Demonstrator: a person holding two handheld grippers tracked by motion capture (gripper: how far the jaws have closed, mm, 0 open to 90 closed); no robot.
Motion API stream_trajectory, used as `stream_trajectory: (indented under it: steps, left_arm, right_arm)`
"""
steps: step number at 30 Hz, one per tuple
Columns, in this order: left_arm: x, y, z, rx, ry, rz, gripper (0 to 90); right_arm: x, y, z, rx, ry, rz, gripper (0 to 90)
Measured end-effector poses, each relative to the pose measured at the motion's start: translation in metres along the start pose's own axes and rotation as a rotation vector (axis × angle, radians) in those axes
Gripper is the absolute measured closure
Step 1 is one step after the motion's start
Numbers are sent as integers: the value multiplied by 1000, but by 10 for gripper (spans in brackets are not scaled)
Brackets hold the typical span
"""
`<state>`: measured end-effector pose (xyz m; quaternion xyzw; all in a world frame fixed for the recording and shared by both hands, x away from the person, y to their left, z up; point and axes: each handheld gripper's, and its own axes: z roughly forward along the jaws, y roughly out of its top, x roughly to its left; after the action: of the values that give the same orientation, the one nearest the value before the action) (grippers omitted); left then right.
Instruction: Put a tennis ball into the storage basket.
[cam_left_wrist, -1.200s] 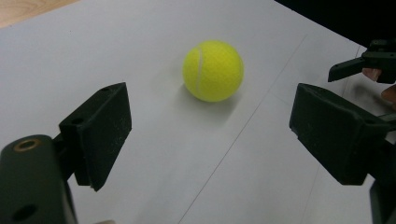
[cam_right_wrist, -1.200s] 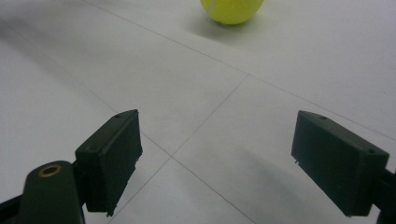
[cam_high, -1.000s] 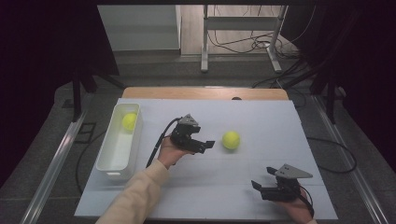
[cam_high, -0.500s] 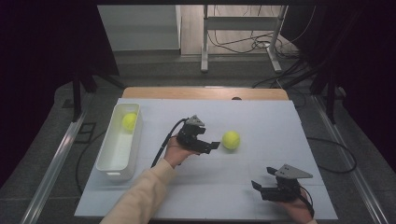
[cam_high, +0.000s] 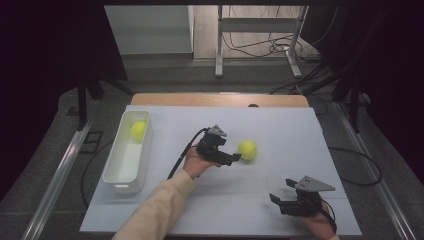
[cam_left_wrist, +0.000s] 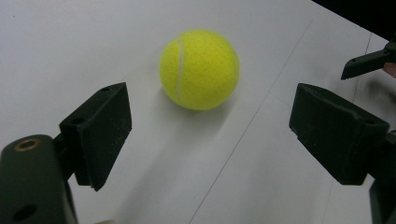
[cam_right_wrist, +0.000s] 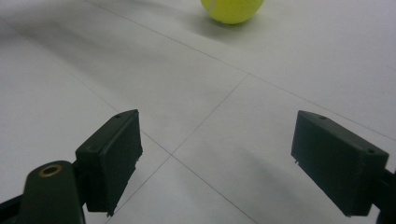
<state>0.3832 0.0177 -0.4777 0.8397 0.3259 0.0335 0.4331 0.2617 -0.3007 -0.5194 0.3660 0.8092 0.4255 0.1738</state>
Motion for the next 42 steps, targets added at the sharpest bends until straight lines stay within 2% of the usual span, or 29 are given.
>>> stream_trajectory:
  steps: [12,26,42]
  left_arm:
    - [-5,6,17,25,25,36,136]
    - [-3,6,28,42,22,23,136]
    - [0,8,43,75,17,27,107]
  right_arm:
    - [0,0,-1,-4,0,1,164]
    - [0,0,-1,-3,1,2,164]
    - [0,0,-1,-2,0,1,164]
